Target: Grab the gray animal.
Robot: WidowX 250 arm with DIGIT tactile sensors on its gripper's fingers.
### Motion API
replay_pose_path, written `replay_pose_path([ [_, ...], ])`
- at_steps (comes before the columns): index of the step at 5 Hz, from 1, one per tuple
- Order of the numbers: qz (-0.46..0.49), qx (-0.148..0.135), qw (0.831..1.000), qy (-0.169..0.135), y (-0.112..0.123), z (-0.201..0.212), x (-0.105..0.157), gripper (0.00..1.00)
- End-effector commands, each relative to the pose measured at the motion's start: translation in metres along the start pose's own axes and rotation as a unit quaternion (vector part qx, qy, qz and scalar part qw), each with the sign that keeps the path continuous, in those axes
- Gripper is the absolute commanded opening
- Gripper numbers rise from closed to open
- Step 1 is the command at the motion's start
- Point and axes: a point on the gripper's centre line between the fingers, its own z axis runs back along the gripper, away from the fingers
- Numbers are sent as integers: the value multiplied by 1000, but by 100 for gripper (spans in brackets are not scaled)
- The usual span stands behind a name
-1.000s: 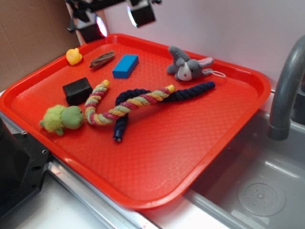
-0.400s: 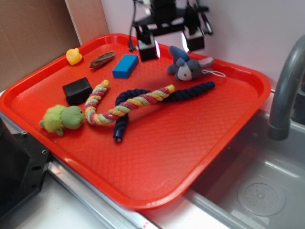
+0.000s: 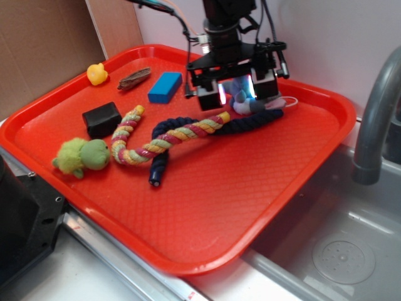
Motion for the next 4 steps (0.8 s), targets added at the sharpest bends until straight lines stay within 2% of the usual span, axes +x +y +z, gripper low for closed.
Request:
replay_pose_path([
  [1,-181,-55,982,-21,47,68,19,0],
  [2,-272,-38,961,-32,74,121,29,0],
  [3,-329,4,944,-28,102,169,35,0],
  [4,-362,49,930,-27,129,201,23,0],
])
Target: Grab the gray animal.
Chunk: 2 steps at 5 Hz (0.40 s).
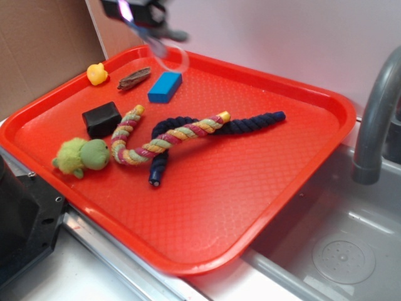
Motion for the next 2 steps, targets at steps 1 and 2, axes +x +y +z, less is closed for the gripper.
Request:
replay_pose_path([
  [1,-39,27,999,-11,27,76,-31,0],
  [2,-23,34,999,-10,32,101,-51,0],
])
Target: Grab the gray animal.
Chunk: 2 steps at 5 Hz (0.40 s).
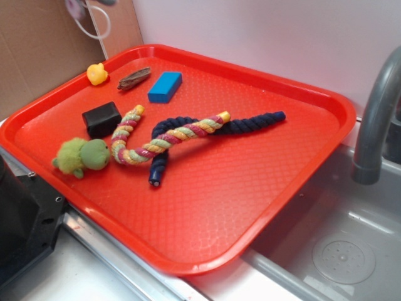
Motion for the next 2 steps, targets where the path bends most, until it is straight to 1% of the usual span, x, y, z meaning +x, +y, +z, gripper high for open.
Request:
replay_pose_path([
  [1,29,11,999,-26,20,46,-36,0],
  [2,38,30,999,-7,20,32,-35,0],
])
